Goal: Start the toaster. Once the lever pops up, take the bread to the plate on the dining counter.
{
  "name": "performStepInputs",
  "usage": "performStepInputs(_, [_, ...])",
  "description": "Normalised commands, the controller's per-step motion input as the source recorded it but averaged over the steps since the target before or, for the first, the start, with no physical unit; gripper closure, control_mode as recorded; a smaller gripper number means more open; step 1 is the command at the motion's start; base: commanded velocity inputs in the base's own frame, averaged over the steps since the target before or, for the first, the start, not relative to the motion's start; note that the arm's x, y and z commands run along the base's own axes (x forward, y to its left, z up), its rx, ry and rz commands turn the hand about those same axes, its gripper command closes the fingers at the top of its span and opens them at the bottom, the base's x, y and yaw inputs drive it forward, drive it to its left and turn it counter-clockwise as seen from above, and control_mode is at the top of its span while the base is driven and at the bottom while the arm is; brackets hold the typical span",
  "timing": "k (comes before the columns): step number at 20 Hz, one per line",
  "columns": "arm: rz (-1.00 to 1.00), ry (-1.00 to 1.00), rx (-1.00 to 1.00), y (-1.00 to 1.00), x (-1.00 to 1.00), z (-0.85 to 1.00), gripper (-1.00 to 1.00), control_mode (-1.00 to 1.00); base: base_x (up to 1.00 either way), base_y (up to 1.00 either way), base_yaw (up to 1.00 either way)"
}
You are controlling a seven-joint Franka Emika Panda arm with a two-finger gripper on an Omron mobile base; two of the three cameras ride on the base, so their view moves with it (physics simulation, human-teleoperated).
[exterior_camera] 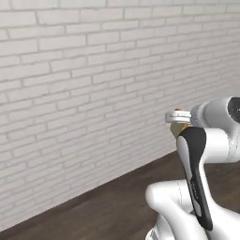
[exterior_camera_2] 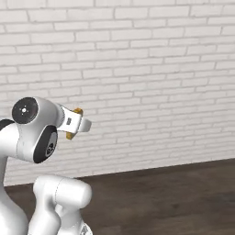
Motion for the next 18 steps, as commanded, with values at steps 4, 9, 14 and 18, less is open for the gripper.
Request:
performStepInputs(4, [0.0, 0.0, 0.0, 0.0, 0.0, 0.0, 1.0, 1.0, 0.96, 0.0, -0.5])
performStepInputs(9, [0.0, 0.0, 0.0, 0.0, 0.0, 0.0, 1.0, 1.0, 0.75, 0.0, -0.58])
performStepInputs(14, [0.0, 0.0, 0.0, 0.0, 0.0, 0.0, 1.0, 1.0, 0.53, -0.04, -0.64])
performStepInputs(18, [0.0, 0.0, 0.0, 0.0, 0.0, 0.0, 1.0, 1.0, 0.55, -0.02, -0.64])
